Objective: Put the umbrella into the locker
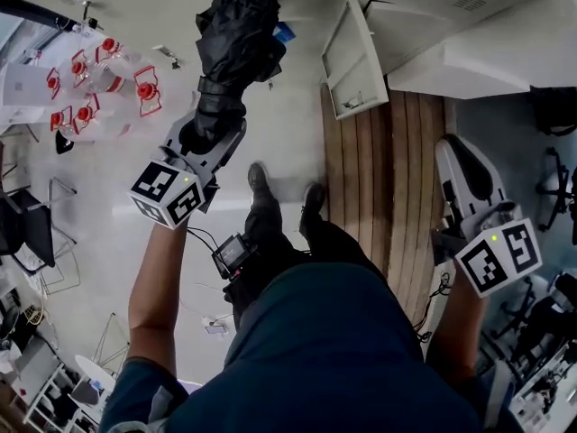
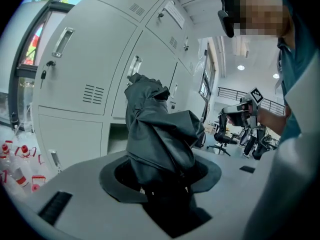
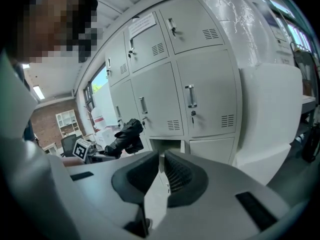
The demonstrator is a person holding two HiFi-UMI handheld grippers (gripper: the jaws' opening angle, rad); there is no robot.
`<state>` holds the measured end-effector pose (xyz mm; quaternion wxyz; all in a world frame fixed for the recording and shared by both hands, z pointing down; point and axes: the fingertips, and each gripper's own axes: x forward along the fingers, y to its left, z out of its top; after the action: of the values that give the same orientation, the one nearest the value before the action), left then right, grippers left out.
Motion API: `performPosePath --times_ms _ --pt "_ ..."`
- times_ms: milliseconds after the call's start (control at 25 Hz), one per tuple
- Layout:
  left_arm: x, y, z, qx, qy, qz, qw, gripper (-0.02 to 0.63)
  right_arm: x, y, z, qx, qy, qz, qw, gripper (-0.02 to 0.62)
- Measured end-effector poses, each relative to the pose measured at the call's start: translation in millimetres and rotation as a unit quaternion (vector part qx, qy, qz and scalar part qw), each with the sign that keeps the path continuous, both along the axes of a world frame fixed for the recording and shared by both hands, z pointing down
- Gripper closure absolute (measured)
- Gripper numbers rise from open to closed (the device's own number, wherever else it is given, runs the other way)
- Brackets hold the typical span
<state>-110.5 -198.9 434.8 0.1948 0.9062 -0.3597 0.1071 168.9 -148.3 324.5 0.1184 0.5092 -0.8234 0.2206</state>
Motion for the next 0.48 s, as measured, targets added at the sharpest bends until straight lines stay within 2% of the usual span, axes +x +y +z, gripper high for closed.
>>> performPosePath --times_ms 480 --pt "7 -49 80 -0.069 0.009 0.016 0.9975 0.374 -5 -10 45 -0.051 0.011 0.028 0.998 0.547"
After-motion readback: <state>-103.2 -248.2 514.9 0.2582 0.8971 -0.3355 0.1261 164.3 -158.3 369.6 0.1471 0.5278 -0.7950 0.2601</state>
